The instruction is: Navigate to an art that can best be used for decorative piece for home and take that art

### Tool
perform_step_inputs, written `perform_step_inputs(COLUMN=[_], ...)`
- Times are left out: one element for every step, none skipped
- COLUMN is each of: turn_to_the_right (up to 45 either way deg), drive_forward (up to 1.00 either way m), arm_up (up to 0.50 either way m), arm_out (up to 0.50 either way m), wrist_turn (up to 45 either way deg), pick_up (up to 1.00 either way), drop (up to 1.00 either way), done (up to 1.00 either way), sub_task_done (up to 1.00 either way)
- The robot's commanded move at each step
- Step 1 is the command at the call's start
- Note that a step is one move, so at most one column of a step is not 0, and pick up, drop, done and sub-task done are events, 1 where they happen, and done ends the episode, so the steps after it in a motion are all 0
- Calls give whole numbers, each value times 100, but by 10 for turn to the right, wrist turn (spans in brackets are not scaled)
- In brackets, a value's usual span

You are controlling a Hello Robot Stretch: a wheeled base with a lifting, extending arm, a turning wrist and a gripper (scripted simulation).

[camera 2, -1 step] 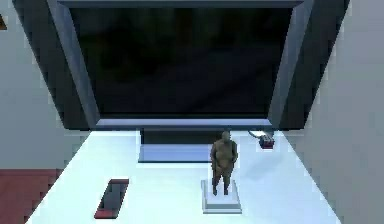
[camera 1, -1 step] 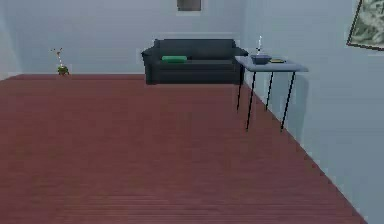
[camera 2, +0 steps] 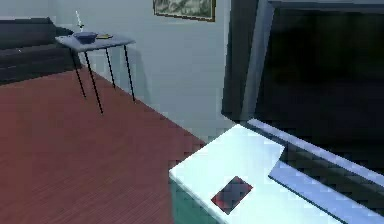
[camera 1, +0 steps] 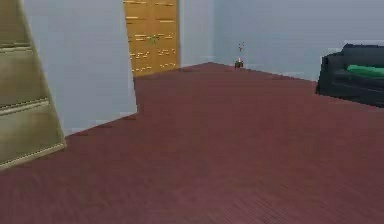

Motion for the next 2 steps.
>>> perform_step_inputs(turn_to_the_right=[-330,0], drive_forward=[0,10], arm_up=[0,0], arm_out=[0,0], wrist_turn=[0,0], pick_up=[0,0], drop=[0,0], done=[0,0], sub_task_done=[0,0])
